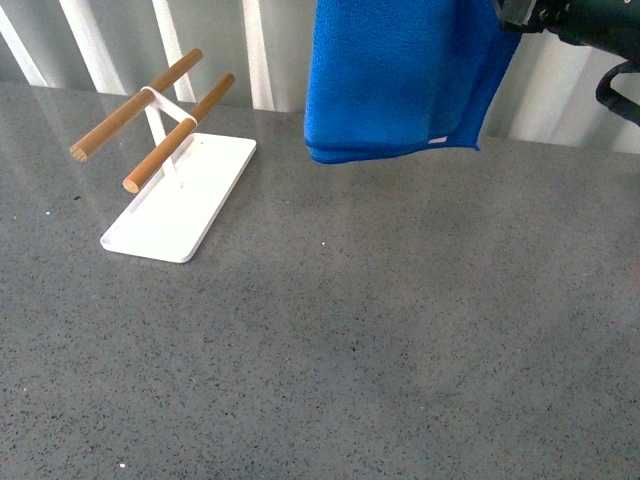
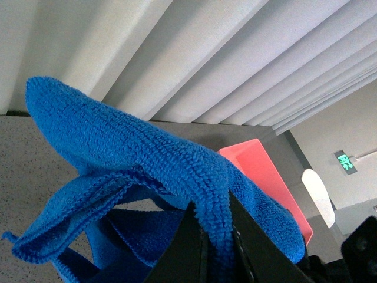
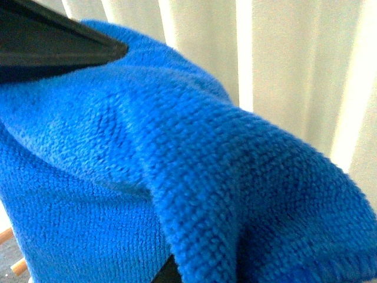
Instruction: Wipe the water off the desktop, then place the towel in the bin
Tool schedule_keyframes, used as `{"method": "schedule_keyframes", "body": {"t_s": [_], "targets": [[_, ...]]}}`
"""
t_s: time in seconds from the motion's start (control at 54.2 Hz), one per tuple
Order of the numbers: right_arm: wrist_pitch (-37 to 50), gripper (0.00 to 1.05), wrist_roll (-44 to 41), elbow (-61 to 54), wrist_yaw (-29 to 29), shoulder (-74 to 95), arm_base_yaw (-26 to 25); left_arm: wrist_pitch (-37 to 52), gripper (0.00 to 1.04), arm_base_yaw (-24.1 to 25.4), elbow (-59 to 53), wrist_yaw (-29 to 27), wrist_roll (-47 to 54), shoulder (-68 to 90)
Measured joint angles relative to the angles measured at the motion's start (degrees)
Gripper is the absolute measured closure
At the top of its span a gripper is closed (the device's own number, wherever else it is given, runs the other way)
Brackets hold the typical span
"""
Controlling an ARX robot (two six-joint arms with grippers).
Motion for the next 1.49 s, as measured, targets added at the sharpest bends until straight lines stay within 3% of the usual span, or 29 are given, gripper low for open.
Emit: {"method": "schedule_keyframes", "body": {"t_s": [0.074,0.24,0.369,0.572,1.051,1.494], "targets": [[0.0,1.02,0.22,-0.07,-0.09,-0.77,-0.66,0.46,0.97,0.48,0.0,0.11,-0.02,0.39],[-0.17,1.02,0.39,-0.31,-0.28,-2.62,-2.47,0.81,0.68,1.79,-0.02,-0.31,0.07,1.44],[-0.59,1.02,0.85,-0.92,-0.26,-4.0,-4.04,5.86,0.46,0.83,6.01,-6.73,0.11,9.33],[-2.19,1.02,1.33,-2.36,-0.28,-6.47,-5.62,4.48,0.06,2.62,6.73,-9.53,3.93,18.67],[-1.92,1.02,1.84,-4.04,-0.39,-7.39,-7.04,4.35,0.07,6.08,8.81,-15.39,14.97,18.34],[-1.16,1.02,2.56,-5.42,-0.77,-7.17,-8.41,3.08,0.07,12.28,12.85,-22.14,21.14,18.99]]}}
